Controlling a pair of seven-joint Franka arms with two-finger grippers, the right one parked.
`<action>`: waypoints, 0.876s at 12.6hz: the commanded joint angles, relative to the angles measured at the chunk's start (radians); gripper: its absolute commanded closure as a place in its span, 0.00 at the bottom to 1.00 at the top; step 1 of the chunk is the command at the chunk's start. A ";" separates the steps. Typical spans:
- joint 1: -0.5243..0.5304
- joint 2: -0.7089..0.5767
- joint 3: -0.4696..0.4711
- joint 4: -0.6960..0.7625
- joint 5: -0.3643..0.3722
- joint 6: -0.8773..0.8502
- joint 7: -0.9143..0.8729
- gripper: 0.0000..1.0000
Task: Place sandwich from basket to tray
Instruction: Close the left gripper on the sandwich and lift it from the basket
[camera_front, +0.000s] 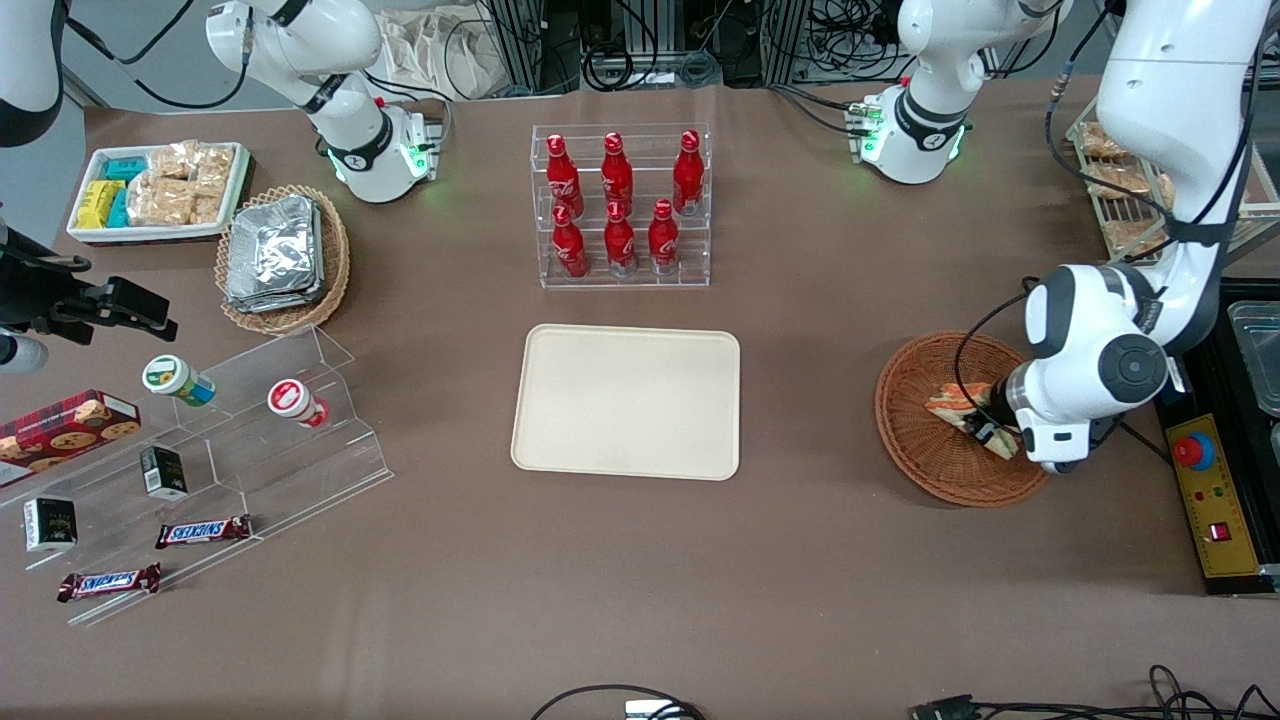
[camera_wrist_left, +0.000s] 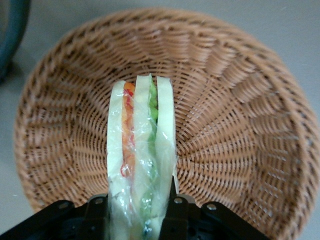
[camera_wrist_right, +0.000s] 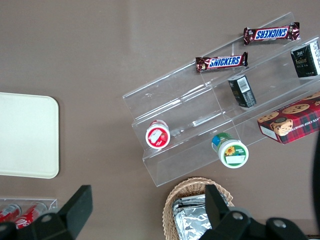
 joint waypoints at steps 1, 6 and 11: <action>-0.006 -0.014 -0.007 0.178 0.012 -0.228 0.093 1.00; -0.108 -0.005 -0.024 0.427 0.007 -0.473 0.260 1.00; -0.306 -0.002 -0.024 0.471 -0.006 -0.528 0.302 1.00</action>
